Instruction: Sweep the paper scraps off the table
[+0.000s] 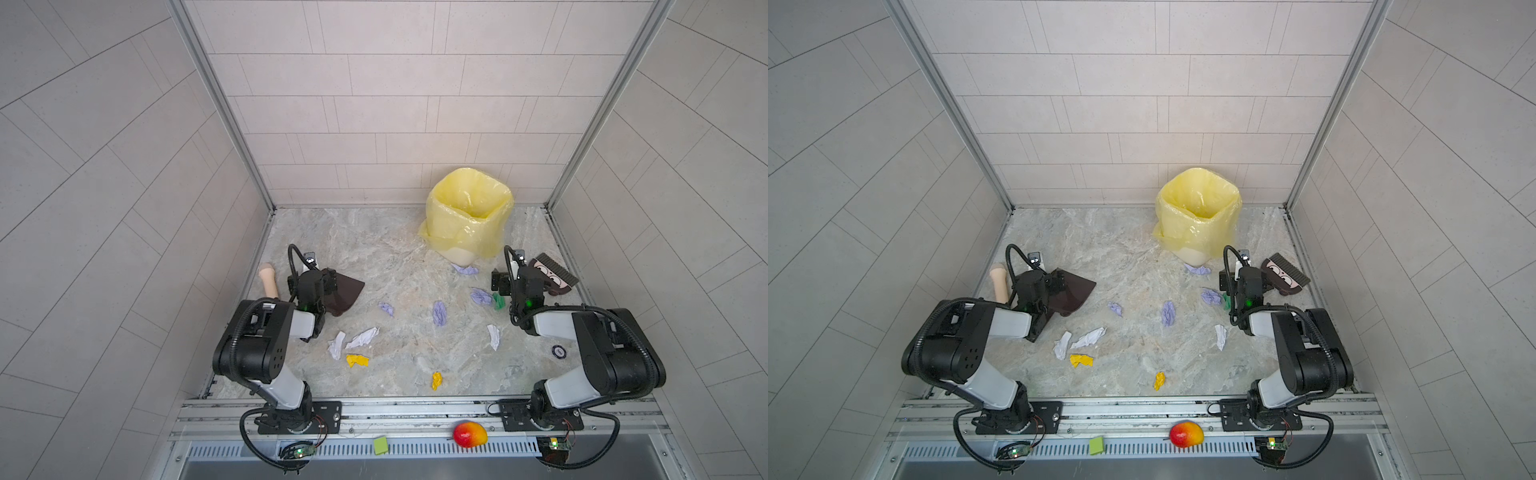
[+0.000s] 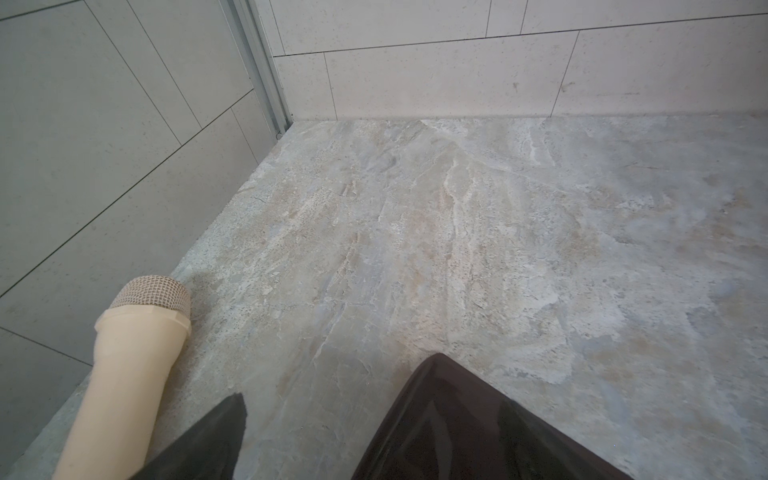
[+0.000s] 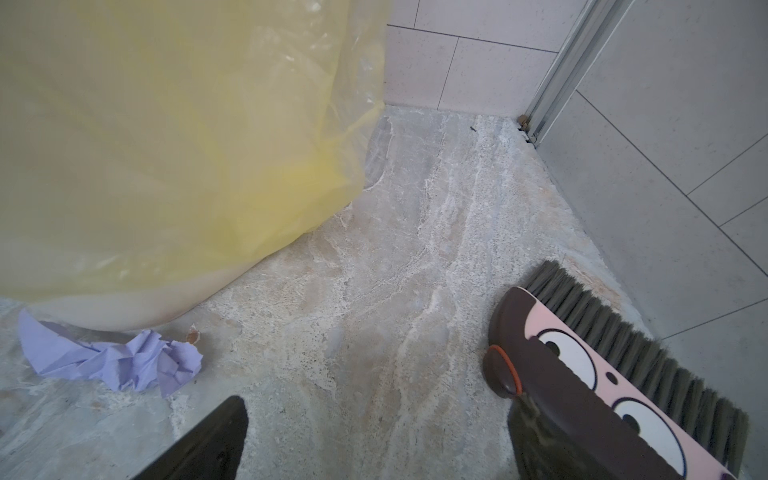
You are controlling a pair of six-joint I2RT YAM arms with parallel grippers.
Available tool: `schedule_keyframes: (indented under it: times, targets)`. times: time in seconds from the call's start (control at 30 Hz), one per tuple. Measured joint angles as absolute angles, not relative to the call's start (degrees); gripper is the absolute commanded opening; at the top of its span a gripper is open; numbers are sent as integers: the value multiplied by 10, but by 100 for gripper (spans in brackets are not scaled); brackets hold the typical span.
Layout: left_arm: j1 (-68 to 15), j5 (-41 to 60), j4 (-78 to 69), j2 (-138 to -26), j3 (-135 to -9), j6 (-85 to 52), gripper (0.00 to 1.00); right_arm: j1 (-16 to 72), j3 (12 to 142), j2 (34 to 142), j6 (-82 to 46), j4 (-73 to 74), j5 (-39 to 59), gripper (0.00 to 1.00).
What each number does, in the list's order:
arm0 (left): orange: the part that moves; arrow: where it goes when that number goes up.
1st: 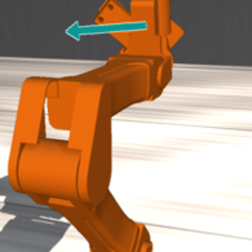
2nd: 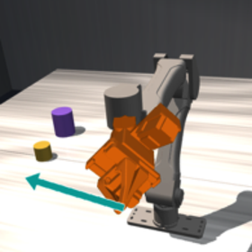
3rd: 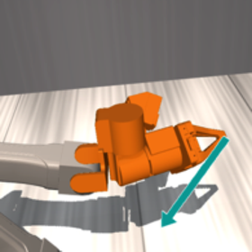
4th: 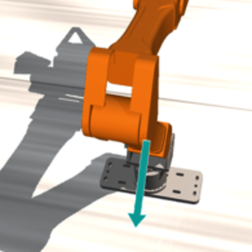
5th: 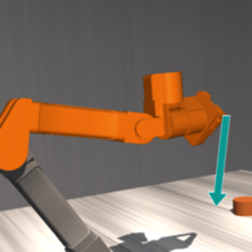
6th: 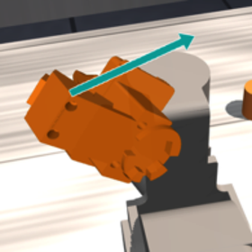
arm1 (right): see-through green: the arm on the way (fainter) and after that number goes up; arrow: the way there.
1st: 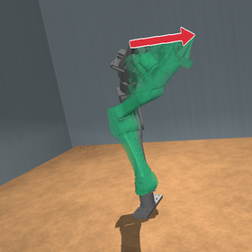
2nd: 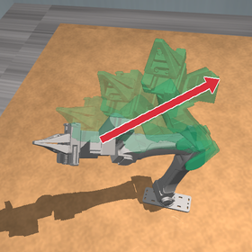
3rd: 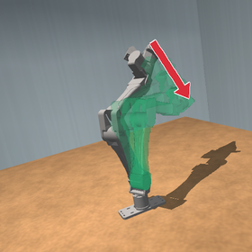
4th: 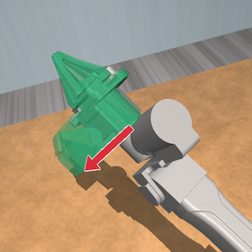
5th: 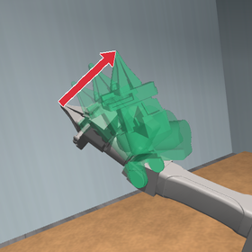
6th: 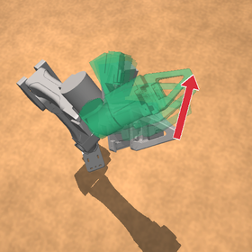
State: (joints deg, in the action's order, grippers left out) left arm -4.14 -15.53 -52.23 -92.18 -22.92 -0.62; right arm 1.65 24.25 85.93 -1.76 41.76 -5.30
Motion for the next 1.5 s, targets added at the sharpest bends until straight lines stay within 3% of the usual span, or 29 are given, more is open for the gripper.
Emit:
schedule_keyframes:
  times: [0.9, 1.2, 1.5]
  targets:
    - [-41, -156, -485, -896, -232, -6, 100, 17, 254, 853, -16, 383, -54, 100]
    - [-52, -144, -244, -734, -378, -7, 100, 17, 496, 747, -57, 82, -93, 100]
    - [-117, -146, -53, -734, -484, -38, 100, 17, 824, 826, -152, -164, -68, 100]
